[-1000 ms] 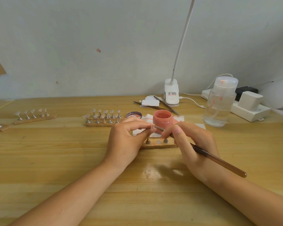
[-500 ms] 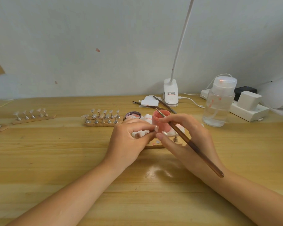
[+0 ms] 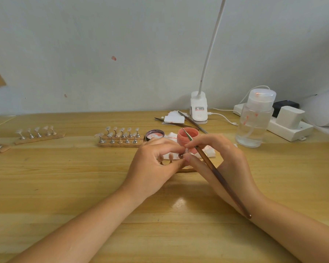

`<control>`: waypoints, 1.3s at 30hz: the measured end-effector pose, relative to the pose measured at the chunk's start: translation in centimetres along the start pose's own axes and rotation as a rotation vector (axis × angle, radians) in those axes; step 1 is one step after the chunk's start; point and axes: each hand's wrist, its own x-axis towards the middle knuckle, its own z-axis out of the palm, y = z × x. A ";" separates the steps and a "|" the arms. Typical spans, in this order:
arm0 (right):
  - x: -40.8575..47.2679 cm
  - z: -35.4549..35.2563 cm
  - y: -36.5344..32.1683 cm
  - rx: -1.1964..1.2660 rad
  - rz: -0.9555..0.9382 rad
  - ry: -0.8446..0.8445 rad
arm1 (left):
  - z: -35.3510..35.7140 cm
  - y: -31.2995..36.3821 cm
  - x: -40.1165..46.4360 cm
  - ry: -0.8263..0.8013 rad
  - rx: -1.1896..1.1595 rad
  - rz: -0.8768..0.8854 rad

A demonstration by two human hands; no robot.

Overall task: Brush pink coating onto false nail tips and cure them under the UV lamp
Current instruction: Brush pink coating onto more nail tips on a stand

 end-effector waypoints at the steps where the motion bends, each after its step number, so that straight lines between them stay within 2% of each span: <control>1: 0.0 0.0 0.1 0.017 0.010 0.009 | -0.1 0.0 0.0 -0.011 0.007 -0.003; 6: 0.0 0.1 0.4 0.049 0.054 0.034 | -0.2 -0.3 -0.1 -0.055 0.035 -0.179; 11: -0.1 0.2 0.6 0.042 0.113 -0.012 | 0.1 -0.7 -0.2 -0.125 -0.028 -0.245; 19: 0.0 0.2 0.4 0.026 0.115 -0.109 | -0.1 -0.7 -0.2 -0.161 -0.046 -0.251; 27: -0.3 0.2 1.0 -0.108 0.098 -0.192 | -0.2 -0.4 -0.2 -0.165 -0.029 -0.248; 32: -0.3 0.3 0.9 -0.131 0.068 -0.170 | -0.1 -0.4 -0.2 -0.167 -0.046 -0.253; 36: -0.2 -0.1 0.8 -0.092 0.041 -0.072 | -0.2 -0.5 -0.1 -0.169 -0.027 -0.257; 39: -0.1 -0.7 1.1 -0.103 0.062 -0.081 | -0.2 -0.7 -0.1 -0.173 -0.004 -0.250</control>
